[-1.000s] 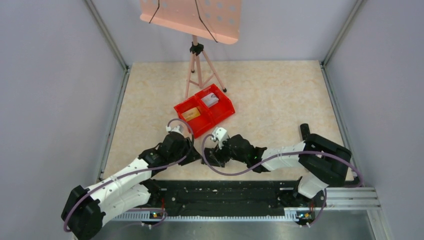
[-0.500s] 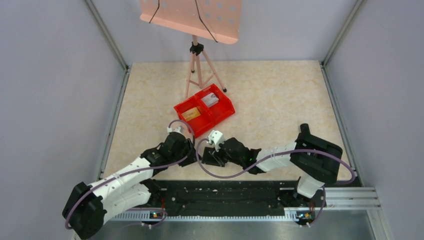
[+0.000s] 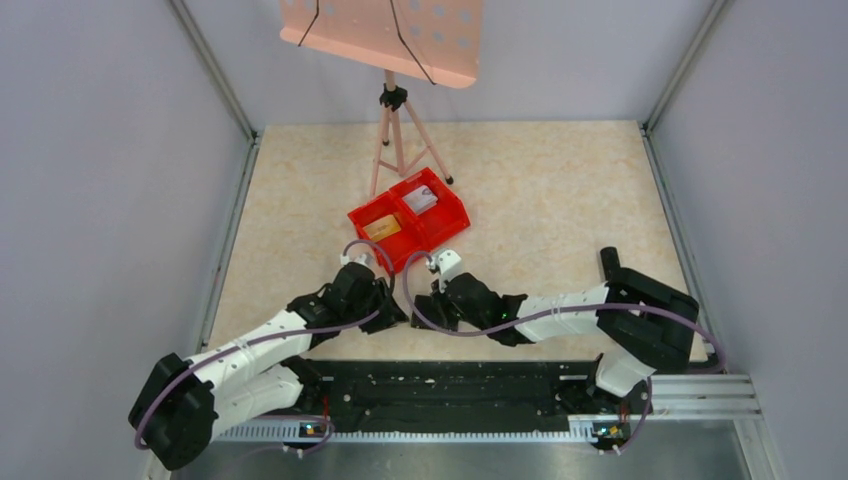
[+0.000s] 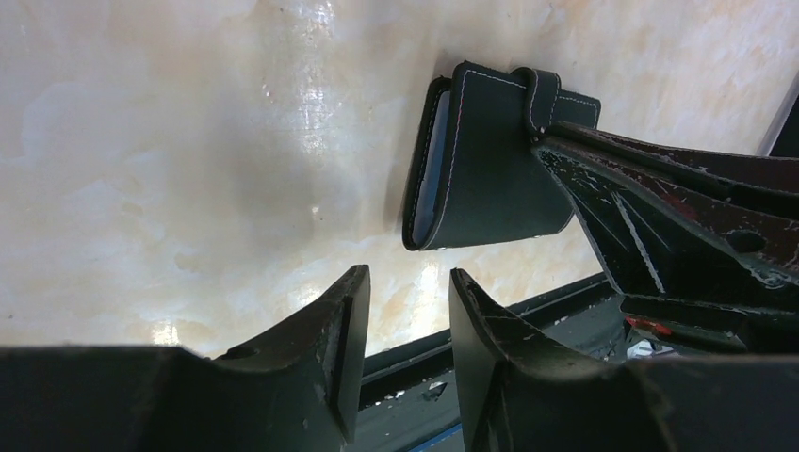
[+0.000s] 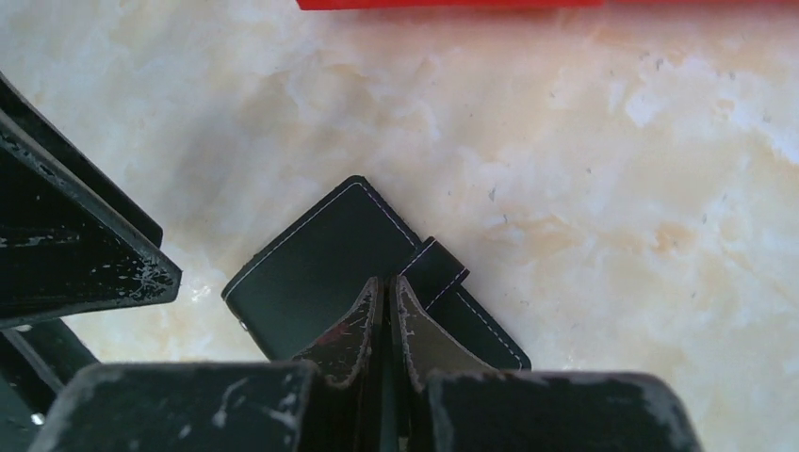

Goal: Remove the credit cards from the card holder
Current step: Open the card holder at the center of the board.

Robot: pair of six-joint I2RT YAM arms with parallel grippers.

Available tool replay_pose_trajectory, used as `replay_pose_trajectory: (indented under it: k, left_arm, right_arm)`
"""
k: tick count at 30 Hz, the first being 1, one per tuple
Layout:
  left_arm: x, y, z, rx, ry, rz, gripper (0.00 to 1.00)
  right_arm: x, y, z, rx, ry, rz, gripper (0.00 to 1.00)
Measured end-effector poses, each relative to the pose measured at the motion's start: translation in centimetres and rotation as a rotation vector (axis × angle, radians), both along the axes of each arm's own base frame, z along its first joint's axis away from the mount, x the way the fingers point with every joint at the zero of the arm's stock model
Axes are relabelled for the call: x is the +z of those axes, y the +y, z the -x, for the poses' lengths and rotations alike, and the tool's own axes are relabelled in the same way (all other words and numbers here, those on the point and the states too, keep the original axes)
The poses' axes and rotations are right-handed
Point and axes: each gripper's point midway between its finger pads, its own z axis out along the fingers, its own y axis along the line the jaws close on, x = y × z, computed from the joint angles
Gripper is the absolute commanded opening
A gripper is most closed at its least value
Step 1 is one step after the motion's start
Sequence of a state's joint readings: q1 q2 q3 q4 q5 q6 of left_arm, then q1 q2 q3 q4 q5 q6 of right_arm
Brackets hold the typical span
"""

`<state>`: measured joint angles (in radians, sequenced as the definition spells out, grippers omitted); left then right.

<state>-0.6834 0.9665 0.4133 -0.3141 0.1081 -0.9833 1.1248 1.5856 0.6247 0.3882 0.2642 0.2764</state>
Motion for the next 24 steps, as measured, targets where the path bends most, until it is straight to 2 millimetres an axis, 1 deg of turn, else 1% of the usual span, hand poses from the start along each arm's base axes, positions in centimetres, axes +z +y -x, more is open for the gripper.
replay_pose_trajectory:
  k: [3, 8, 15, 17, 20, 21, 24]
  left_arm:
    - [0.1, -0.3, 0.0, -0.005, 0.002, 0.011, 0.42]
    - [0.4, -0.9, 0.0, -0.017, -0.001, 0.046, 0.42]
    - [0.9, -1.9, 0.2, -0.048, -0.006, 0.109, 0.42]
    - [1.0, -2.2, 0.3, -0.056, -0.008, 0.128, 0.41]
    - [0.7, -2.4, 0.5, -0.061, 0.005, 0.142, 0.4]
    - [0.5, -2.4, 0.6, -0.062, 0.014, 0.144, 0.4]
    - [-0.2, -2.5, 1.0, -0.071, 0.04, 0.145, 0.39]
  right_arm:
    - [0.0, -0.3, 0.4, -0.062, 0.068, -0.035, 0.0]
    - [0.0, -0.3, 1.1, -0.123, 0.159, -0.089, 0.0]
    - [0.1, -0.8, 1.8, -0.146, 0.21, -0.095, 0.01]
    - [0.1, -1.0, 1.9, -0.139, 0.206, -0.083, 0.14]
    - [0.2, -1.3, 1.9, -0.113, 0.185, -0.055, 0.28]
    - [0.2, -1.4, 1.9, -0.101, 0.172, -0.044, 0.31]
    - [0.4, -1.6, 1.7, -0.064, 0.131, -0.013, 0.36]
